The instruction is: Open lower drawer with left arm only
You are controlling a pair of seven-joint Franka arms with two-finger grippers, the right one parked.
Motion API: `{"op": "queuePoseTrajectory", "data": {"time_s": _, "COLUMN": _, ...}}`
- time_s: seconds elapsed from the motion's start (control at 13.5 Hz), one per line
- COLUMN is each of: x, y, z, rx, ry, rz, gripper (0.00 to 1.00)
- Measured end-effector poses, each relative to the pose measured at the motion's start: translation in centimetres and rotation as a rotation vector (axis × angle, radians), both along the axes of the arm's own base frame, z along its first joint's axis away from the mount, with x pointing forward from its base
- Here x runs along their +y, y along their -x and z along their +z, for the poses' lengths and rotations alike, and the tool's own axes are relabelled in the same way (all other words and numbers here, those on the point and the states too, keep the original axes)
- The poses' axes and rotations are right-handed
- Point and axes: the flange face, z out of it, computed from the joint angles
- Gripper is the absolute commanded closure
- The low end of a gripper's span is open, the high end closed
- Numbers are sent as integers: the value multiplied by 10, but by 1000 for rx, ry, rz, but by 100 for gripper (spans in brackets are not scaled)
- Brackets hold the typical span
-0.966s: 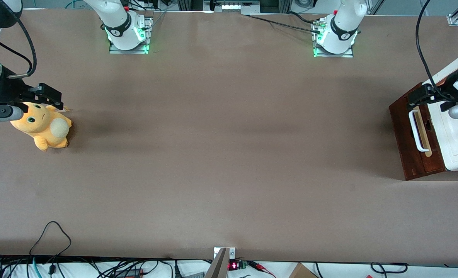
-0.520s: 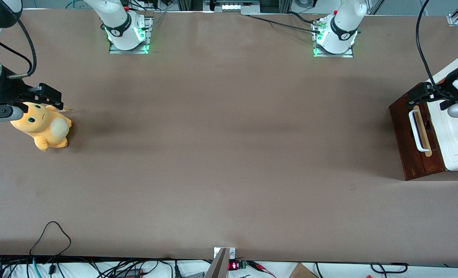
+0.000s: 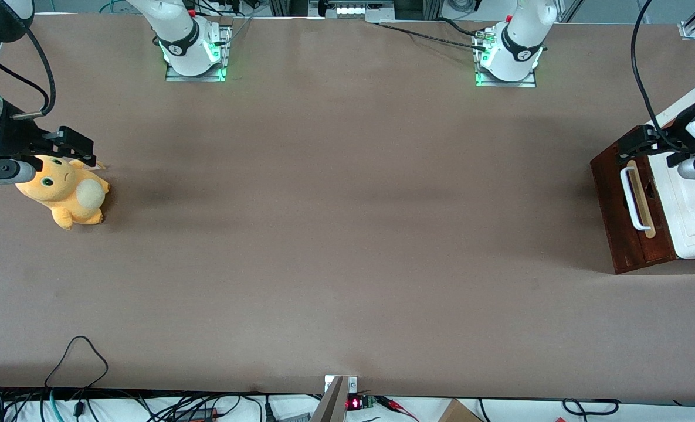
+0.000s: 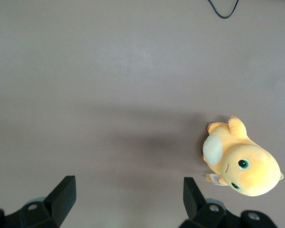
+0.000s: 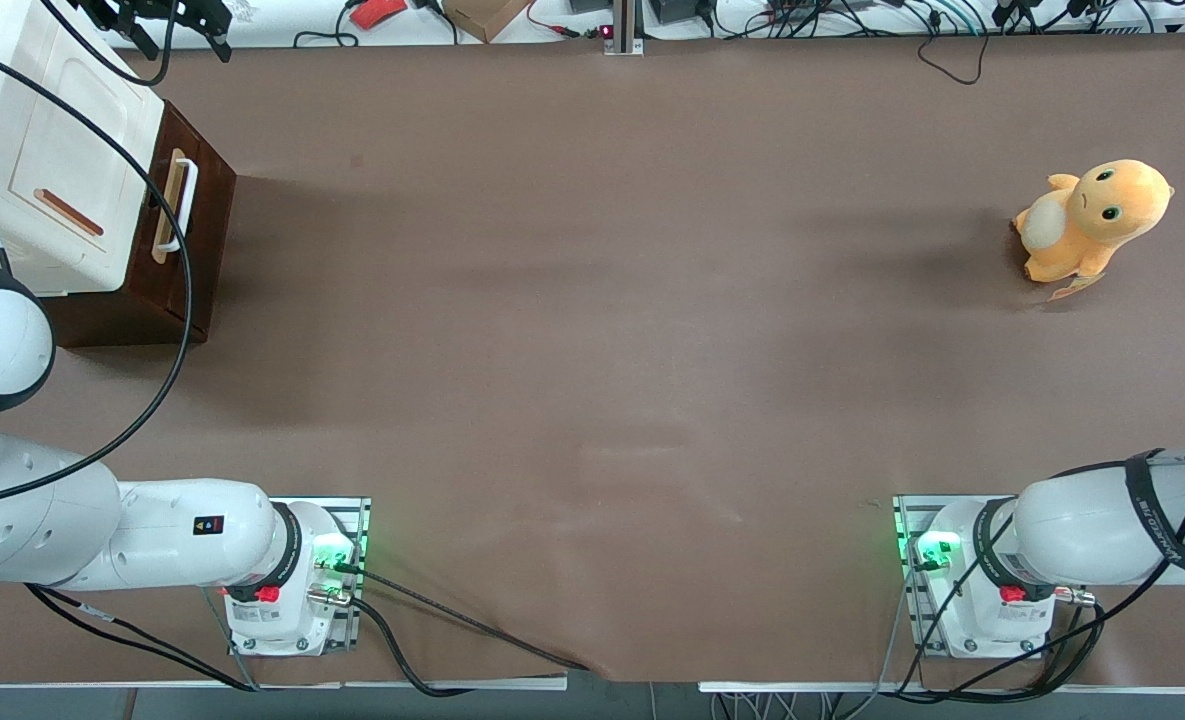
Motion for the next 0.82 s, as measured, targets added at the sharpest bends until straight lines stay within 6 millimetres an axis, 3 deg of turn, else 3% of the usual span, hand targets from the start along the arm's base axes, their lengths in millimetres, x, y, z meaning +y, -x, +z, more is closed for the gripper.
{"op": "queuePoseTrajectory", "data": {"time_s": 0.45, "x": -1, "y": -2, "z": -6, "rx": 12, "ry": -8, "rz": -5, "gripper": 0}}
{"op": "queuePoseTrajectory", "data": {"time_s": 0.59, "x": -6, "y": -4, "z": -9, "rx": 19, "ry": -114, "rz": -35, "gripper": 0}}
{"op": "queuePoseTrajectory", "data": {"time_s": 0.82, "x": -34, "y": -10, "z": -23, "rx": 29, "ry": -347, "rz": -33, "gripper": 1}}
